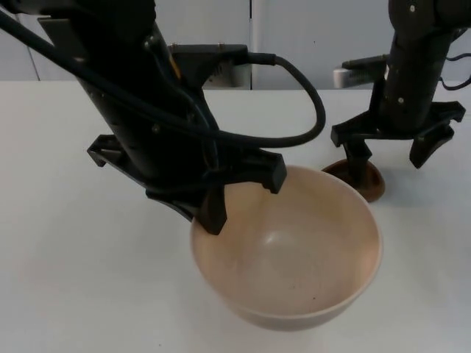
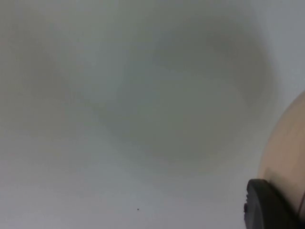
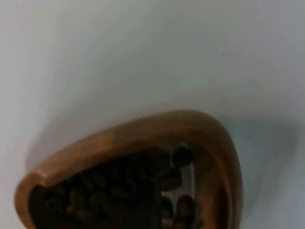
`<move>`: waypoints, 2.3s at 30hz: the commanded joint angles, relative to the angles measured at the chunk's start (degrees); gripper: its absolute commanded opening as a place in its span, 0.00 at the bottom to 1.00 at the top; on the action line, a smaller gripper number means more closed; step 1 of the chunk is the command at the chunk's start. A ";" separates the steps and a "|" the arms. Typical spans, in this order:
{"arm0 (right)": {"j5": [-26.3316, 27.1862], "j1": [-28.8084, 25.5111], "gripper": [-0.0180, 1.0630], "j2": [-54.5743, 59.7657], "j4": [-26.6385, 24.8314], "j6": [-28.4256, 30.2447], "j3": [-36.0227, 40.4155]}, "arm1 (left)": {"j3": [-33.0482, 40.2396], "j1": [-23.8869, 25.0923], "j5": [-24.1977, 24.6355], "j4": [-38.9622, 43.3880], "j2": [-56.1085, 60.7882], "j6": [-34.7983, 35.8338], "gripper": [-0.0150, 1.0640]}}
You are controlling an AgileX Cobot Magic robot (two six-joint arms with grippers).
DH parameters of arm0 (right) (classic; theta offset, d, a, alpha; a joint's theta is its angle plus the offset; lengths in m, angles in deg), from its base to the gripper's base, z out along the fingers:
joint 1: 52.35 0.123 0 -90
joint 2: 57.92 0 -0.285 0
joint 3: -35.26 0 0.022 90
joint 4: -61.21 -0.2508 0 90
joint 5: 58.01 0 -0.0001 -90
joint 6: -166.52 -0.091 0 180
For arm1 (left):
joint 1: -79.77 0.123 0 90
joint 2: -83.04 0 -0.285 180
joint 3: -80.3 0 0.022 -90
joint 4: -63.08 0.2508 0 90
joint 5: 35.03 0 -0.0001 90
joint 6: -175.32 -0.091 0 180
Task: Pick up the bowl with the left hand and pour the coffee beans from the cup into the bowl with the right hand.
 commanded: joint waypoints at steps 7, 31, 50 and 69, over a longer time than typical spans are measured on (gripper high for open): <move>1.60 0.01 0.68 0.64 -1.50 -0.55 -0.26 | 0.28 -0.12 -0.67 -0.63 0.59 0.05 0.01; 4.14 0.01 0.03 1.60 -2.10 -0.44 -0.26 | 0.28 -0.12 -0.67 -0.63 0.59 0.05 0.01; 0.30 0.01 0.02 -3.65 -2.24 3.32 -0.26 | 0.28 -0.12 -0.82 -0.63 0.59 0.05 0.01; -11.23 0.01 0.02 -17.78 -8.93 11.32 0.21 | 0.28 -0.12 -0.67 -0.63 0.59 0.05 0.01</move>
